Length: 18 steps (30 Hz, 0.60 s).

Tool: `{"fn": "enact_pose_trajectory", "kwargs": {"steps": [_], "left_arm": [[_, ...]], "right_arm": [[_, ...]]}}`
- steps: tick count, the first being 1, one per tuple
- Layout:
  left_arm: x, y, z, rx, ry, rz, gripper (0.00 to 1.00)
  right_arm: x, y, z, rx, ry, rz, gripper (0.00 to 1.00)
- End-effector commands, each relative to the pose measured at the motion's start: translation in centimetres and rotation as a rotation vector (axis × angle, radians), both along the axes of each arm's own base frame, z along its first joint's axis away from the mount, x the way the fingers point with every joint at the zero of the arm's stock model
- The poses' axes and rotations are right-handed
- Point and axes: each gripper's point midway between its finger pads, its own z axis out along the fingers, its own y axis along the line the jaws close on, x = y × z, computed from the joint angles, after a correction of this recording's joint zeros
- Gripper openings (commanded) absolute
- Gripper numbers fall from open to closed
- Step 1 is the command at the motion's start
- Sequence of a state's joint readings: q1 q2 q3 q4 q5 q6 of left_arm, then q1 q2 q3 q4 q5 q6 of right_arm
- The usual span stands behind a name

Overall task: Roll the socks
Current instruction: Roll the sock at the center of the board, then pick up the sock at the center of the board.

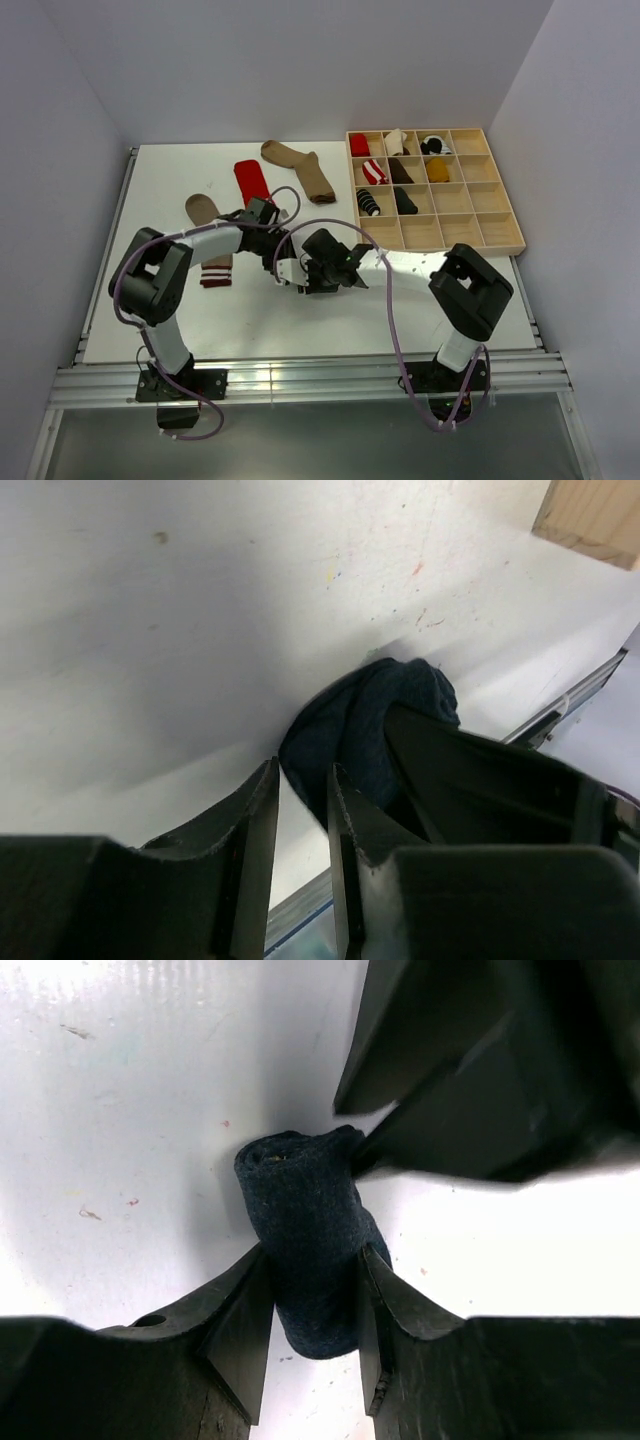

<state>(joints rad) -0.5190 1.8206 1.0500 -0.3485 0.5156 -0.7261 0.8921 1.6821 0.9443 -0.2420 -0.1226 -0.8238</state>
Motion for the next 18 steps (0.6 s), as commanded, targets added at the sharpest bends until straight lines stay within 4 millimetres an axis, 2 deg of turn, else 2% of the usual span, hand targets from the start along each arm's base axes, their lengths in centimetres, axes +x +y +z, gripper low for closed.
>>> {"fn": "enact_pose_trajectory", "kwargs": {"steps": [1, 5, 6, 7, 8, 11, 15, 18], "left_arm": [[0.9, 1.4, 3.0, -0.003, -0.083, 0.038, 0.30], [2.9, 3.8, 5.4, -0.015, -0.145, 0.133, 0.29], [3.1, 4.2, 5.9, -0.020, -0.156, 0.144, 0.29], [3.6, 4.8, 6.9, -0.023, -0.185, 0.164, 0.29], [3.7, 5.1, 7.3, -0.019, -0.196, 0.170, 0.29], [3.9, 5.9, 8.9, -0.013, -0.238, 0.190, 0.28], [3.4, 6.2, 9.9, -0.034, -0.259, 0.193, 0.27], [2.8, 6.1, 11.0, -0.068, -0.279, 0.190, 0.27]], "right_arm": [[-1.0, -1.6, -0.7, -0.037, 0.126, -0.057, 0.00], [0.4, -0.8, 2.2, 0.040, 0.180, -0.110, 0.00], [1.1, -1.2, 2.6, 0.053, 0.191, -0.137, 0.00], [1.0, -1.4, 2.9, 0.052, 0.217, -0.148, 0.00], [1.5, -0.9, 4.1, 0.089, 0.222, -0.154, 0.00], [3.0, -1.1, 6.8, 0.144, 0.226, -0.205, 0.00], [5.5, -2.7, 10.1, 0.210, 0.217, -0.289, 0.00], [8.2, -5.3, 12.2, 0.235, 0.166, -0.388, 0.00]]}}
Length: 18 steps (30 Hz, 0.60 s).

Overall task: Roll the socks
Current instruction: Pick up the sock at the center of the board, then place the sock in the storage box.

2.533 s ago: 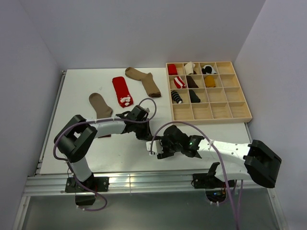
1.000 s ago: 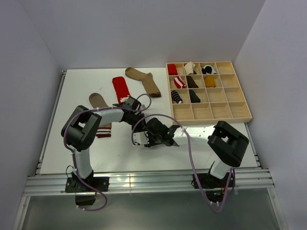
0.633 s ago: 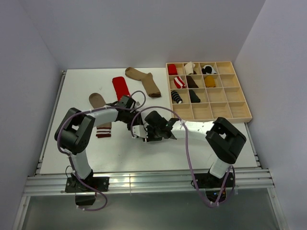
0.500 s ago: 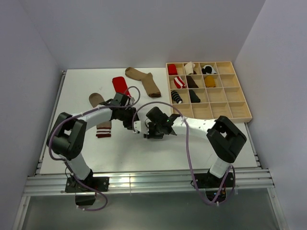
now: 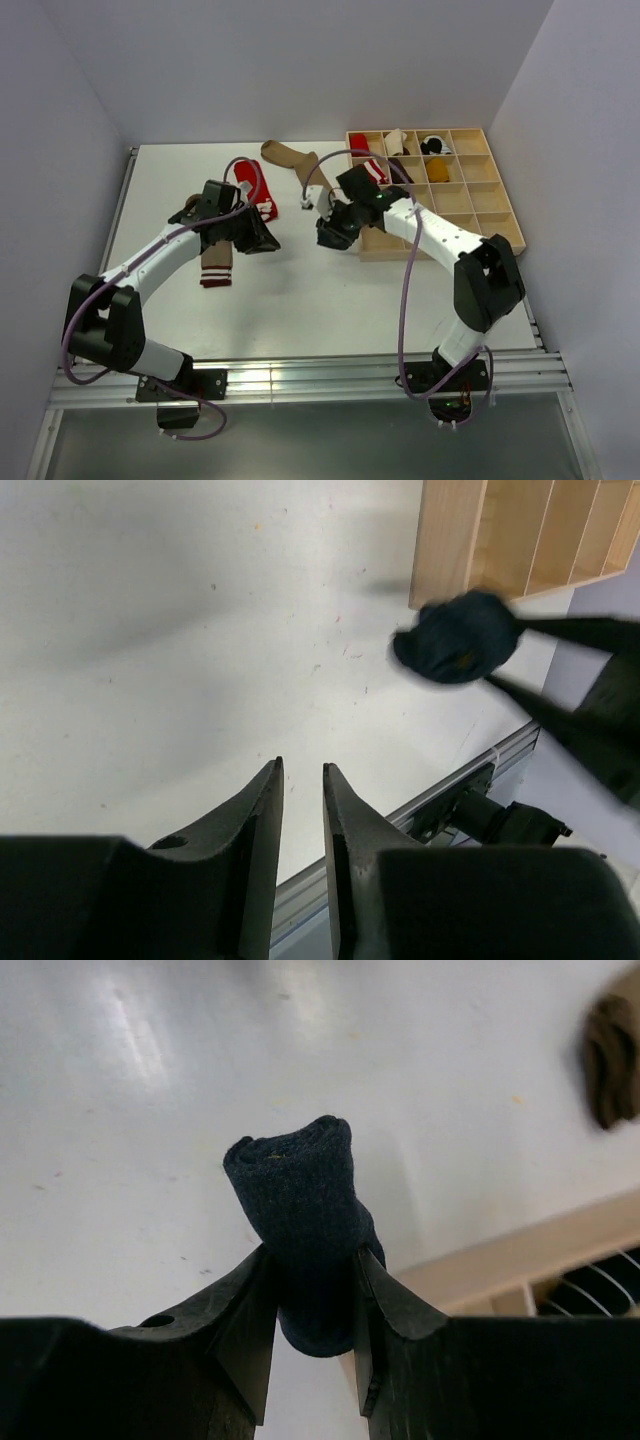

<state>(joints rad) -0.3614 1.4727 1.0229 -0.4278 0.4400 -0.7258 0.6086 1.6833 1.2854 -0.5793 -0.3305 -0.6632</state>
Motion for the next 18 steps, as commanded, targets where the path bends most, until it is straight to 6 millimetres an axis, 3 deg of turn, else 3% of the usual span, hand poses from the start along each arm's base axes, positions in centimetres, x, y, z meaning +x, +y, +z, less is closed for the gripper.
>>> {"fn": "enact_pose_trajectory", "kwargs": {"steps": [1, 7, 11, 14, 16, 17, 18], "left_arm": [[-0.9, 0.3, 1.3, -0.022, -0.039, -0.007, 0.27], [-1.7, 0.2, 2.7, -0.067, -0.087, -0.009, 0.27], [-2.1, 0.5, 3.0, -0.069, -0.108, -0.004, 0.27], [-2.2, 0.7, 3.4, -0.069, -0.135, 0.009, 0.27], [-2.2, 0.9, 3.9, -0.075, -0.156, 0.018, 0.27], [-2.4, 0.9, 3.9, -0.077, -0.158, 0.019, 0.27], [-2.5, 0.9, 4.2, -0.084, -0.166, 0.022, 0.27]], "right_arm": [[2.3, -2.6, 4.6, 0.053, -0.043, -0.124, 0.00], [10.0, -12.9, 9.2, 0.061, -0.191, -0.506, 0.00], [14.4, -22.6, 12.1, -0.047, -0.369, -0.844, 0.00], [16.2, -29.2, 12.8, -0.143, -0.473, -1.044, 0.00], [17.3, -32.5, 11.8, -0.215, -0.508, -1.134, 0.00], [17.7, -32.9, 11.6, -0.232, -0.519, -1.147, 0.00], [17.7, -35.2, 11.2, -0.271, -0.524, -1.207, 0.00]]}}
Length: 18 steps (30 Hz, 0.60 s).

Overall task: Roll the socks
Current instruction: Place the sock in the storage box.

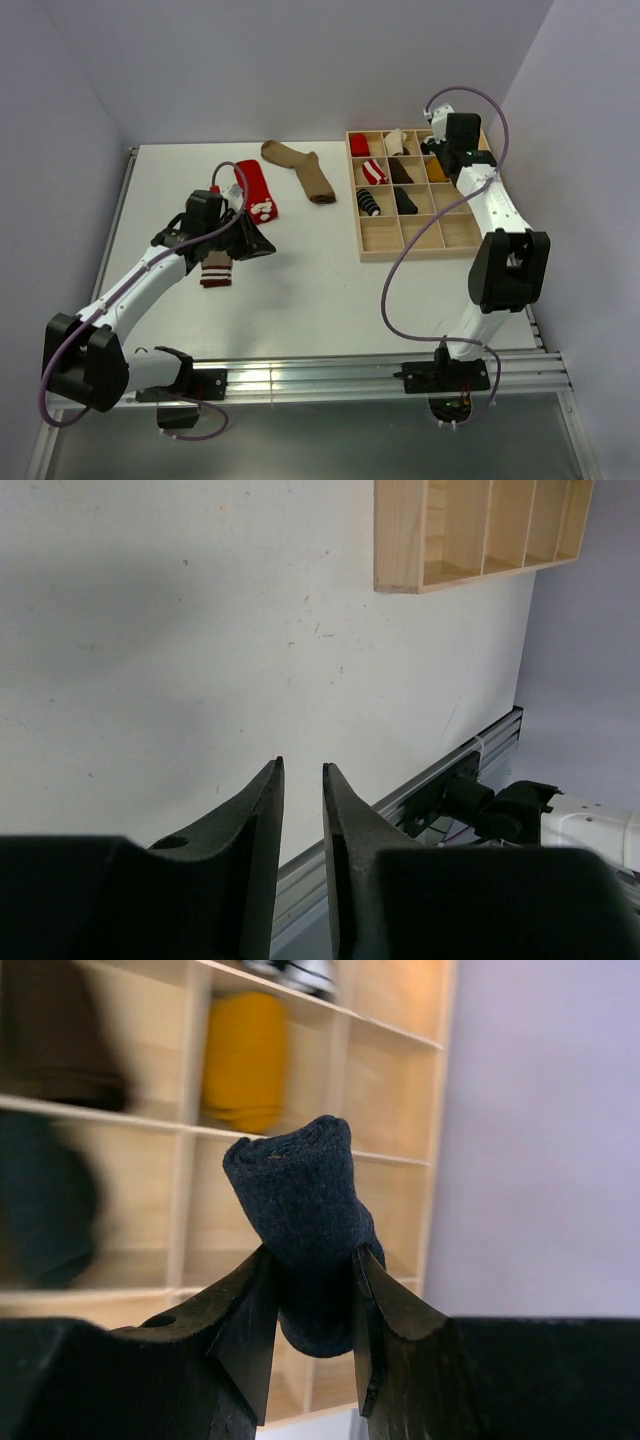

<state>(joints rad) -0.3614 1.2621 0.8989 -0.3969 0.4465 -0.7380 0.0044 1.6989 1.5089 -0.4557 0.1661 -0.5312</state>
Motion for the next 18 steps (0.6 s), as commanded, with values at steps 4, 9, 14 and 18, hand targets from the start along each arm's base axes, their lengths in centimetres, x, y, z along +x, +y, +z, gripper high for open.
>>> {"fn": "enact_pose_trajectory", "kwargs": {"steps": [4, 9, 14, 18], "left_arm": [[0.0, 0.2, 1.6, -0.035, -0.076, 0.026, 0.27], [-0.2, 0.1, 1.9, -0.049, -0.084, 0.013, 0.28], [-0.4, 0.1, 1.6, -0.044, -0.079, 0.002, 0.28], [-0.4, 0.0, 1.3, -0.041, -0.075, -0.009, 0.28]], "right_arm": [[3.2, -7.4, -2.0, -0.159, -0.038, -0.288, 0.00], [4.6, -9.2, -4.0, -0.240, -0.010, -0.352, 0.00], [4.5, -8.7, -6.8, -0.217, 0.062, -0.325, 0.00], [3.8, -7.7, -8.6, -0.175, 0.120, -0.294, 0.00]]}}
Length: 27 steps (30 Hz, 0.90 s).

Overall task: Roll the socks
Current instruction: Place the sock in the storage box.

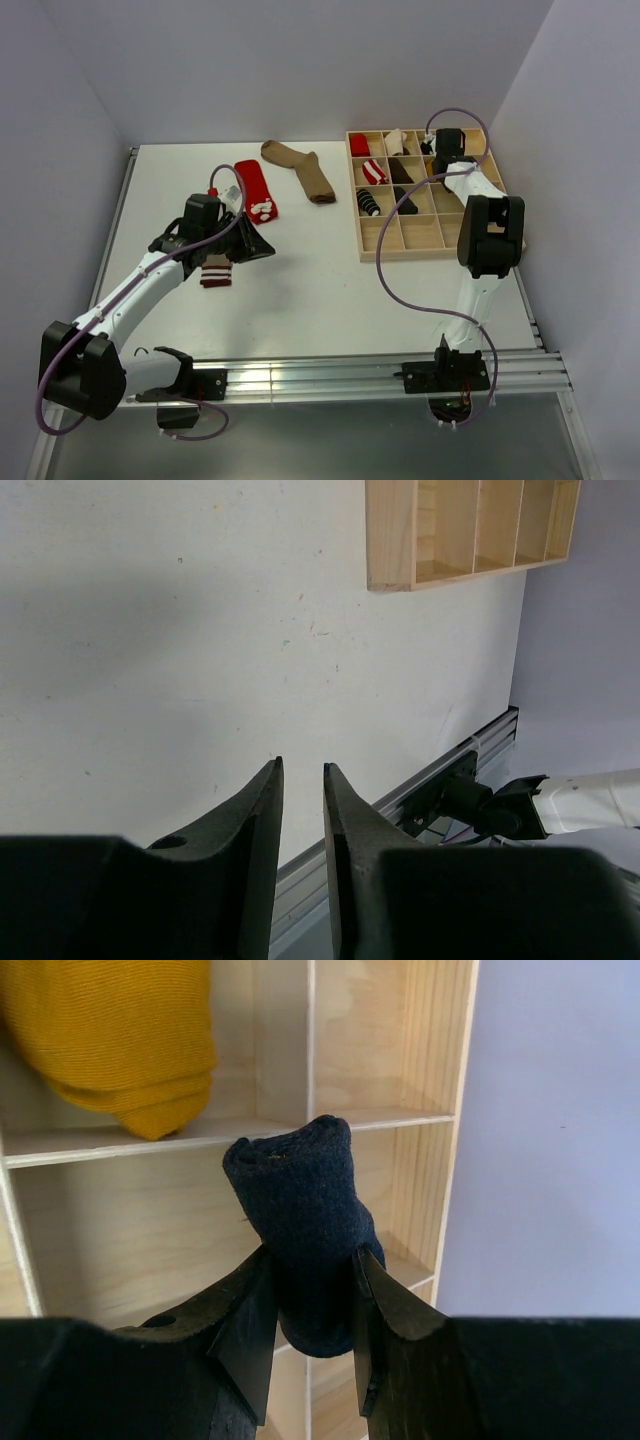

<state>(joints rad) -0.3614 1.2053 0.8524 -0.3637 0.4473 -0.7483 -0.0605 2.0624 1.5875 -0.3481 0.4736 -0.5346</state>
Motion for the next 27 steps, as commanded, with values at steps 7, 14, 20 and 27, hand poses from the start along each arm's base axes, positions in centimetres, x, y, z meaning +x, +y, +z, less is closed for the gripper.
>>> {"fn": "enact_pose_trajectory", "kwargs": {"steps": [7, 14, 20, 27], "left_arm": [[0.1, -0.3, 0.6, -0.021, -0.031, -0.025, 0.27], [0.0, -0.3, 0.4, -0.013, -0.027, -0.032, 0.27], [0.1, -0.4, 0.1, -0.016, -0.015, -0.036, 0.27], [0.0, -0.5, 0.1, -0.015, -0.007, -0.045, 0.27]], "right_arm": [[-0.8, 1.4, -1.2, 0.069, 0.025, 0.018, 0.00], [-2.3, 2.2, -3.2, 0.103, 0.093, 0.050, 0.00], [-2.9, 3.7, -4.7, 0.178, 0.146, 0.091, 0.00], [-2.7, 6.4, -6.5, 0.355, 0.215, 0.104, 0.00]]}}
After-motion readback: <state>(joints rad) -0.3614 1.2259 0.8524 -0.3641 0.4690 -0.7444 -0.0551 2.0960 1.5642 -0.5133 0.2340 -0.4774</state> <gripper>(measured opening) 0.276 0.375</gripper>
